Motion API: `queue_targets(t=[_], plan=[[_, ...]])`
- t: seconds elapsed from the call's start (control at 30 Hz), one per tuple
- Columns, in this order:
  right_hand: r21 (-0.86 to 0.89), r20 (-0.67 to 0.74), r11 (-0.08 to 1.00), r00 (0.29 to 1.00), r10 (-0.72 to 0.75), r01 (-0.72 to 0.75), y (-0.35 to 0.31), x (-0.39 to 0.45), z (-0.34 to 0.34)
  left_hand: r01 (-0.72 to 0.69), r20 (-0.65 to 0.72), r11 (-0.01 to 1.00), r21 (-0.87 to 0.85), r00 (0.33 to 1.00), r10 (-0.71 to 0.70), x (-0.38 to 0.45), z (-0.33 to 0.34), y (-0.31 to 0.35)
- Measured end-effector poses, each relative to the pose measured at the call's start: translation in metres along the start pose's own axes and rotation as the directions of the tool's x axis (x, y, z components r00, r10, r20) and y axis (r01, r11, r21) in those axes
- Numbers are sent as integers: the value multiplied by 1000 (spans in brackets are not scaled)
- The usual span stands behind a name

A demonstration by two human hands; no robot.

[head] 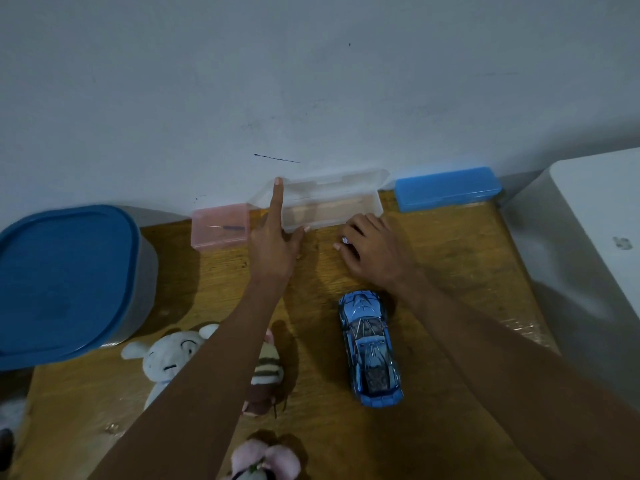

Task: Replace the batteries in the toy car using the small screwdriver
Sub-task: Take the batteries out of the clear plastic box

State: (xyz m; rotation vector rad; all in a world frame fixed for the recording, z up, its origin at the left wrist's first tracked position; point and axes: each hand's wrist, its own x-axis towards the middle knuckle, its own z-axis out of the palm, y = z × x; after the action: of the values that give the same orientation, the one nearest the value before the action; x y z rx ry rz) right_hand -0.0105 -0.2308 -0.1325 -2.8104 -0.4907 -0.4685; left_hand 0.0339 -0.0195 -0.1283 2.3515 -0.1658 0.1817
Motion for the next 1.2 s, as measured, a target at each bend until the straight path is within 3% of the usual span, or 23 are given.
queue_targets(t=[0.53, 0.8, 0.93, 1.07, 1.2], plan=[[19, -87, 997, 993, -76, 78, 5, -3, 8, -27, -34, 1000, -2, 999, 27, -2, 1, 2], [73, -76, 996, 996, -43, 49, 7, -3, 10, -18, -37, 1000, 14, 999, 19, -1, 3, 2], [158, -122, 971, 973, 198, -178, 3, 7, -9, -7, -16, 1000, 10, 1000, 7, 0, 3, -1], [283, -188, 835, 827, 530, -471, 8, 26, -26, 7, -28, 1000, 6, 1000, -7, -2, 0, 5], [332, -90, 774, 799, 595, -539, 7, 32, -26, 35, -19, 999, -24, 999, -35, -2, -1, 5]])
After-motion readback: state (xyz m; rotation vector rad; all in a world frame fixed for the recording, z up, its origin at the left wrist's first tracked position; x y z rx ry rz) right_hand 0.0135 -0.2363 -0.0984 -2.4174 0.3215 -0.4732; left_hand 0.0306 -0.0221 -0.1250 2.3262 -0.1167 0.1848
